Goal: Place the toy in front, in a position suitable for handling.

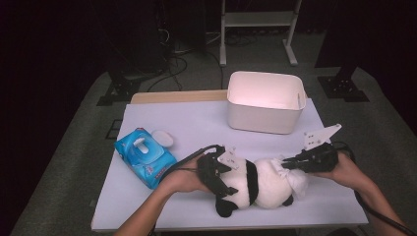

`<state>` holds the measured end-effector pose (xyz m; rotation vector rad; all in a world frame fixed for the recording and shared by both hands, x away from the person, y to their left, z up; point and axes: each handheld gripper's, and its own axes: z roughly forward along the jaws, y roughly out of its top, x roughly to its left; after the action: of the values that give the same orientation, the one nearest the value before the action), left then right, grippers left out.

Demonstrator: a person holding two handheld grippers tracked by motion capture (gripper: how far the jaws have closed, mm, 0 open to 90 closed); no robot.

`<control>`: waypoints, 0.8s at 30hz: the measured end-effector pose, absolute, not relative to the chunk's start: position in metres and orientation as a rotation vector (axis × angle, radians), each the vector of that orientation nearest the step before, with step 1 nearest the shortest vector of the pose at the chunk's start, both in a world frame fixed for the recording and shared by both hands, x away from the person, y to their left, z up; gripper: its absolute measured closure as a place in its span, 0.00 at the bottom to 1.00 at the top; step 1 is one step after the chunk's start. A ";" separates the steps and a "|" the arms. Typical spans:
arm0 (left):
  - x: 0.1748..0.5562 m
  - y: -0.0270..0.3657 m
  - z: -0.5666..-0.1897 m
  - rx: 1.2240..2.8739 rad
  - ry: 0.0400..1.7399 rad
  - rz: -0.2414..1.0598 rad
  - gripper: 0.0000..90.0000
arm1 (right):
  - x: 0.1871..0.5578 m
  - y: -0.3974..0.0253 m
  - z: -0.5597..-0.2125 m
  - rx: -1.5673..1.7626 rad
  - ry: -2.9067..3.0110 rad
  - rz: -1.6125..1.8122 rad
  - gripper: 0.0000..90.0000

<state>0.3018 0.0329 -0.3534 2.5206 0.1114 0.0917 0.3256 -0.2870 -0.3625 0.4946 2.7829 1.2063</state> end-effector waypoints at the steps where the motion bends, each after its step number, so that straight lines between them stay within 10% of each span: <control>1: 0.302 0.033 -0.353 2.522 0.111 0.093 0.26 | 0.327 -0.283 -0.362 0.476 2.784 1.210 0.93; 11: 0.300 0.033 -0.353 2.530 0.108 0.109 0.26 | 0.347 -0.238 -0.357 0.360 2.829 1.213 0.93; 24: 0.304 0.033 -0.354 2.513 0.124 0.100 0.26 | 0.322 -0.313 -0.385 0.609 2.746 1.273 0.93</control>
<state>0.3038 0.0333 -0.3539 2.5134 0.1239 0.1000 0.3217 -0.3129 -0.3848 0.6089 2.7459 1.2734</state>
